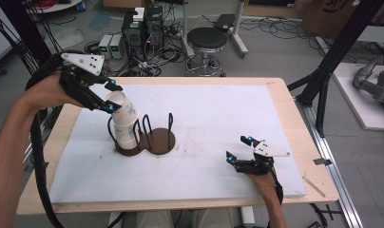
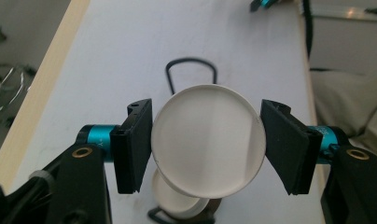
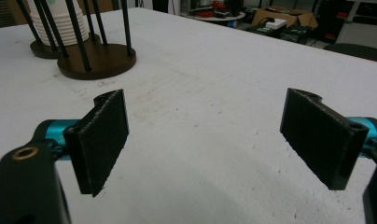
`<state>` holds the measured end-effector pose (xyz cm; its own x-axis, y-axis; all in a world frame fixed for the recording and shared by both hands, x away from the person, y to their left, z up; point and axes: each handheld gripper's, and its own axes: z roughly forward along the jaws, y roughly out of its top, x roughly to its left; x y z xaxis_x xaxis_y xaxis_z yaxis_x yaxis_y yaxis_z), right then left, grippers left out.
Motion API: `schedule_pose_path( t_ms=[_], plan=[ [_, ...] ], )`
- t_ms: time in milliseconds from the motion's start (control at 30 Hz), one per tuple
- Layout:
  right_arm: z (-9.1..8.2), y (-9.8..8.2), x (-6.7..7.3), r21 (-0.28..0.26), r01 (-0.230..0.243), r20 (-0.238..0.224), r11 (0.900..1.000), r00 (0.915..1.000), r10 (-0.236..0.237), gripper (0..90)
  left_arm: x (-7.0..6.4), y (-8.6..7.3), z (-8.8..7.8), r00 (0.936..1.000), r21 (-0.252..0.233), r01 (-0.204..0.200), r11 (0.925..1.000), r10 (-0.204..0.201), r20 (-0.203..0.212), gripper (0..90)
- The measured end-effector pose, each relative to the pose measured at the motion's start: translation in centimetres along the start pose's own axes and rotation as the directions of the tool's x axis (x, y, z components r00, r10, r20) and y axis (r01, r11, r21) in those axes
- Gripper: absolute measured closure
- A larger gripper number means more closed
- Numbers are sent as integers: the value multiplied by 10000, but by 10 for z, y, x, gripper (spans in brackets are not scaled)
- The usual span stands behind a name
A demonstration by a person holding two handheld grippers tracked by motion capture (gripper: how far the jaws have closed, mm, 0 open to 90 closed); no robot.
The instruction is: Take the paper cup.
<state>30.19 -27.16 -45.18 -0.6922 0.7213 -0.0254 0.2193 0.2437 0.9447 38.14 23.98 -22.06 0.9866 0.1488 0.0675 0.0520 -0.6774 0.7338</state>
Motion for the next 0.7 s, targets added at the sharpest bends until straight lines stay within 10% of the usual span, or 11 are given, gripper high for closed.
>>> schedule_pose_path(
  t_ms=[267, 433, 700],
  plan=[
    [0, 0, 0, -75, 34, 48, 10000, 10000, -34, 157, -30, -3, 11, 9980, -1023, -525, 9934, 557, 294, 366],
    [0, 0, -1, -65, -25, 0, 10000, 10000, 25, 157, -52, -16, 22, 9960, -2423, -822, 9667, 883, 145, 366],
    [0, 0, -2, -57, -29, -47, 10000, 10000, 29, 157, -74, -47, 48, 9995, -3891, -207, 9210, 276, 122, 365]
  ],
)
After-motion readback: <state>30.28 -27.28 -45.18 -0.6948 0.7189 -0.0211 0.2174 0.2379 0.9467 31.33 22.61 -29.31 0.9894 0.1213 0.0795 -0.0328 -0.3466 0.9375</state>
